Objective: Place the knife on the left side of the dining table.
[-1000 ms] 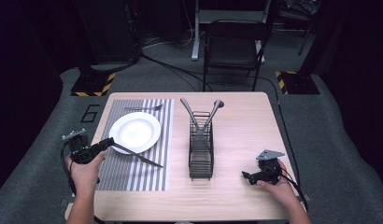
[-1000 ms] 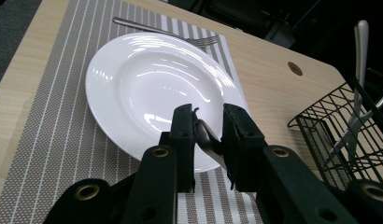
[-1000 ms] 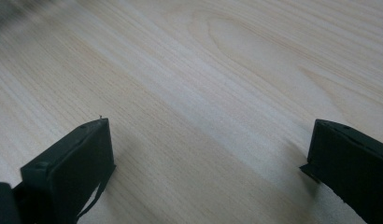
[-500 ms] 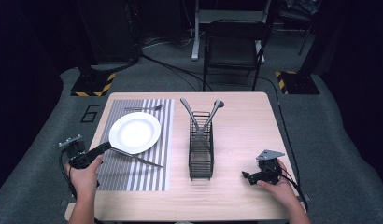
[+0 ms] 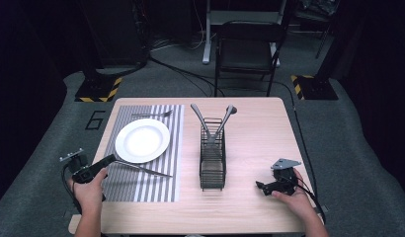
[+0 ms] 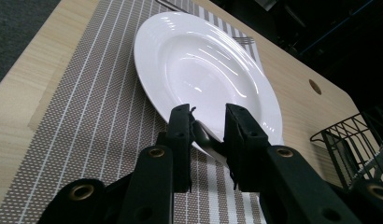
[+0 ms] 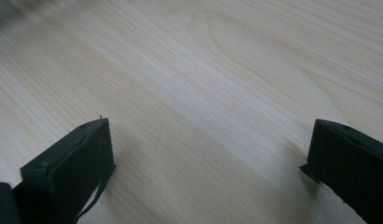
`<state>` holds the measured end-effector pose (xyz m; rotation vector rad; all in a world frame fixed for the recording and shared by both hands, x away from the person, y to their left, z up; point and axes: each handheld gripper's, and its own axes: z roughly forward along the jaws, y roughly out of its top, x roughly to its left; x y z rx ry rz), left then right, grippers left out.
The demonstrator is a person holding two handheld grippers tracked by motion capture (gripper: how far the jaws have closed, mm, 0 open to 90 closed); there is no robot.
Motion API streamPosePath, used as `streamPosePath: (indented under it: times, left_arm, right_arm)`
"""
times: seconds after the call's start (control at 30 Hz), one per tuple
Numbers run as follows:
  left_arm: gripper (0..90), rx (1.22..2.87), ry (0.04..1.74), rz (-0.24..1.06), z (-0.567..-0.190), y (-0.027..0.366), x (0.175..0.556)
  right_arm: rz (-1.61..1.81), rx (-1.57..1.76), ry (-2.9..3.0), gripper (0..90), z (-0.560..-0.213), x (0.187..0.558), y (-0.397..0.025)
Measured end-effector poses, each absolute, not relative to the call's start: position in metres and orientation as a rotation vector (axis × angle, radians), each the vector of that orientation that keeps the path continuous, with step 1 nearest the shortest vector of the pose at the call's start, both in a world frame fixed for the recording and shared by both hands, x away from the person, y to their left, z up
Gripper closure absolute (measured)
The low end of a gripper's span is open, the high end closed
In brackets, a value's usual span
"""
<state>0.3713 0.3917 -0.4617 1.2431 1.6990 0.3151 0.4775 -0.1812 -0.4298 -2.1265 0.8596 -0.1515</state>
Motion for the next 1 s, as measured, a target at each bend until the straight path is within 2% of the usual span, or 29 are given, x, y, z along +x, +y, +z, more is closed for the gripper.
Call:
streamPosePath:
  times: [0.37, 1.0]
  left_arm:
    - [70.8, 1.22, 1.727, 0.305, -0.472, 0.396, 0.371]
    - [68.4, 1.29, 1.734, 0.305, -0.49, 0.405, 0.372]
  right_arm:
    - [-0.157, -2.128, 0.861, 0.0, -0.43, 0.477, -0.181]
    - [-0.157, -2.128, 0.861, 0.0, -0.43, 0.477, -0.181]
